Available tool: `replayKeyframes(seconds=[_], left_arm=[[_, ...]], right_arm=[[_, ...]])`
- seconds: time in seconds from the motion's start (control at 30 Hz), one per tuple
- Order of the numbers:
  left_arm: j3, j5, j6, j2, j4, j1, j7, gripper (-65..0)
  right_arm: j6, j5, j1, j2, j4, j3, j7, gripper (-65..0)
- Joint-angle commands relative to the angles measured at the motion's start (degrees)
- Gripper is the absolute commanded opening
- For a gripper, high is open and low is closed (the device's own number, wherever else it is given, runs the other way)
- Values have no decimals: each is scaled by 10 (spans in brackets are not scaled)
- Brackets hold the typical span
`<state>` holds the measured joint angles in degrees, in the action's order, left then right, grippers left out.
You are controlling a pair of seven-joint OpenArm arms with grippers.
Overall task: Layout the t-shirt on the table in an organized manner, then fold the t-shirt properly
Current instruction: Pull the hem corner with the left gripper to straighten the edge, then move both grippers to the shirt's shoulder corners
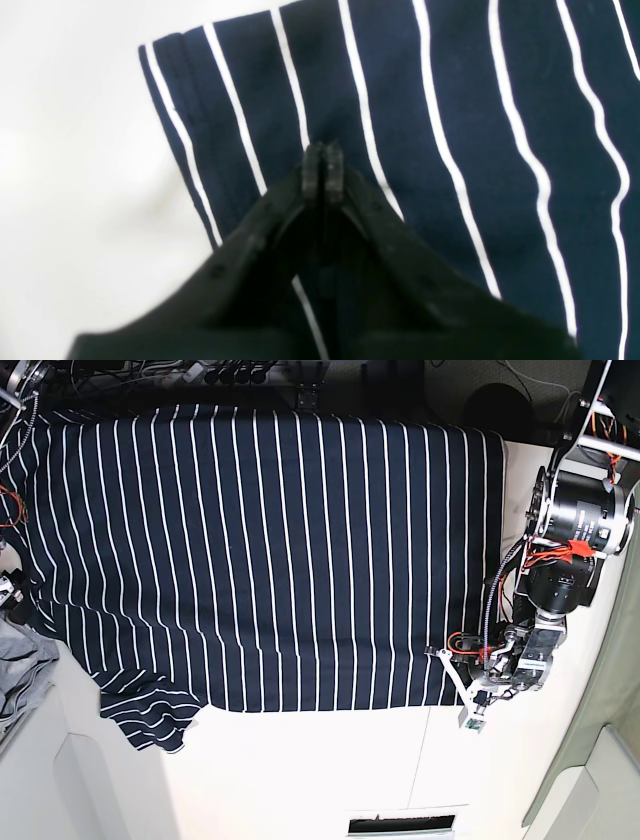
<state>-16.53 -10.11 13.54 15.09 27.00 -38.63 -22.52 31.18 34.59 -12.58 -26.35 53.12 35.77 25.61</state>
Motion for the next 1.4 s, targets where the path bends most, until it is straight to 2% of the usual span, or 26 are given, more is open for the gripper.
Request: replayKeyframes(seconds=[0.0,0.1,0.23,0.27,0.3,0.37,0.4,0.5,0.57,0.7,0.77,0.87,0.97,1.03,1.13,1.23,1.37], left_arm=[[0,6,12,8,7,-20,-5,-650],[0,2,57,24,8,-30,-13,-650],[0,-64,111,59,50,-31,-58,-650],[0,-84,130,68,72,-26,-77,-650],[0,-103,147,78,99,-17,-96,-650],[0,-140,174,99,169,16,-126,-650],[0,-163,178,111,210,38,-139,-650],[0,-241,178,154,352,129,-177,-650],[0,-271,178,181,450,202,-192,-650],[1,-267,177,216,601,333,-194,-650],[1,-247,158,217,627,368,-181,-650],[1,-224,134,206,611,398,-163,-650],[1,-204,133,176,550,397,-162,-650],[1,-168,133,153,492,384,-151,-650],[1,-112,132,126,392,346,-113,-650],[0,-99,133,105,290,286,-101,-650],[0,-70,132,95,172,189,-50,-650]], right_arm=[[8,23,-12,-14,18,3,-12,-277],[12,28,-12,-14,45,4,-7,-277],[12,30,-12,-14,107,4,60,-287],[12,33,-12,-13,124,4,79,-319],[12,38,-11,-12,140,4,99,-379],[12,54,-8,-12,167,4,143,-580],[12,63,-5,-12,176,4,165,-650],[12,94,18,-13,195,4,212,-650],[12,108,50,-15,202,3,218,-650],[16,108,112,-15,202,2,205,-650],[17,106,138,-15,202,2,191,-650],[17,83,173,-13,193,-2,163,-650],[16,52,180,-14,169,-35,137,-650],[16,30,175,-14,155,-75,103,-650],[13,-18,155,-14,126,-143,42,-650],[5,-49,118,-13,83,-203,-3,-650],[3,-84,40,5,19,-243,-19,-650]])
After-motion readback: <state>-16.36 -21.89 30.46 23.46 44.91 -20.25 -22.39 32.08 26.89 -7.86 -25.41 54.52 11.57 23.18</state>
